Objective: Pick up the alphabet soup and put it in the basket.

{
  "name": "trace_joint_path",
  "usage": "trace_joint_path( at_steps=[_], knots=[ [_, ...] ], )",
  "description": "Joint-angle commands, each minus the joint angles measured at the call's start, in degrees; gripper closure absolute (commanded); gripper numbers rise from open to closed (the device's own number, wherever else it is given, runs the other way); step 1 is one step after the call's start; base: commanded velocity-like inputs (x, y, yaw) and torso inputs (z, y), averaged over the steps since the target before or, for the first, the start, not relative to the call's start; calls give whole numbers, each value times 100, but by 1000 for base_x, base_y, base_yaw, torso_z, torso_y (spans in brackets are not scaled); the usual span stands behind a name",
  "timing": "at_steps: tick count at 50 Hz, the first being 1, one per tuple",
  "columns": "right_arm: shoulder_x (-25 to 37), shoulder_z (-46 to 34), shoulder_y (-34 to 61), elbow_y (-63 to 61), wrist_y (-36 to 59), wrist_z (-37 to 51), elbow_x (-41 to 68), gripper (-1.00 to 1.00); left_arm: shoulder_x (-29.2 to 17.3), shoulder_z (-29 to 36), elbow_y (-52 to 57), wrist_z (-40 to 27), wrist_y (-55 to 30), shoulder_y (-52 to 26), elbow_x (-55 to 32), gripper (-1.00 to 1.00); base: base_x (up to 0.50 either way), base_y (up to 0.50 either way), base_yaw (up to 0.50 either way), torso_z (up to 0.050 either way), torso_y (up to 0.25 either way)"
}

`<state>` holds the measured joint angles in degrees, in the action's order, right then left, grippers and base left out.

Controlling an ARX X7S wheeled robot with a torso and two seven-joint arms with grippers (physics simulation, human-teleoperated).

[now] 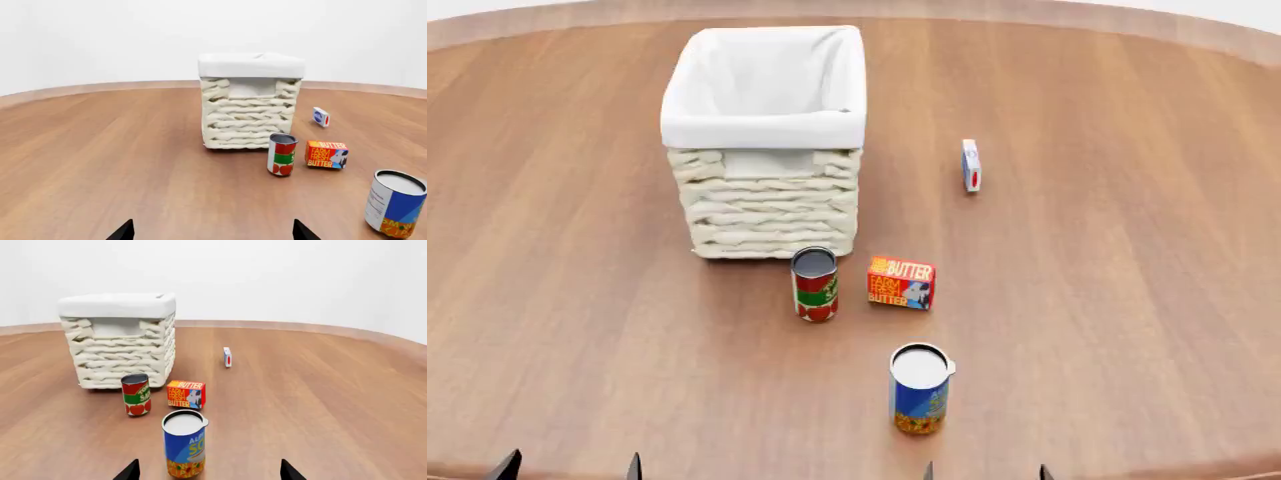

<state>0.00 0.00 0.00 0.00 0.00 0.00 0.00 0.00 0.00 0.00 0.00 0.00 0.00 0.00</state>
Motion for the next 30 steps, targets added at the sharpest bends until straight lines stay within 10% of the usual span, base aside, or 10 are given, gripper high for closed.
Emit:
trace_joint_path(
  at_steps=[1,30],
  knots=[
    [62,-81,14,44,-31,80,62,-100,-61,69,-50,-68,33,-17,-61,-100,0,0,0,0,0],
    [555,-288,-193,-4138,1963,538,428,-100,-592,352,5006,-821,-2068,822,-332,-100,0,0,0,0,0]
  ],
)
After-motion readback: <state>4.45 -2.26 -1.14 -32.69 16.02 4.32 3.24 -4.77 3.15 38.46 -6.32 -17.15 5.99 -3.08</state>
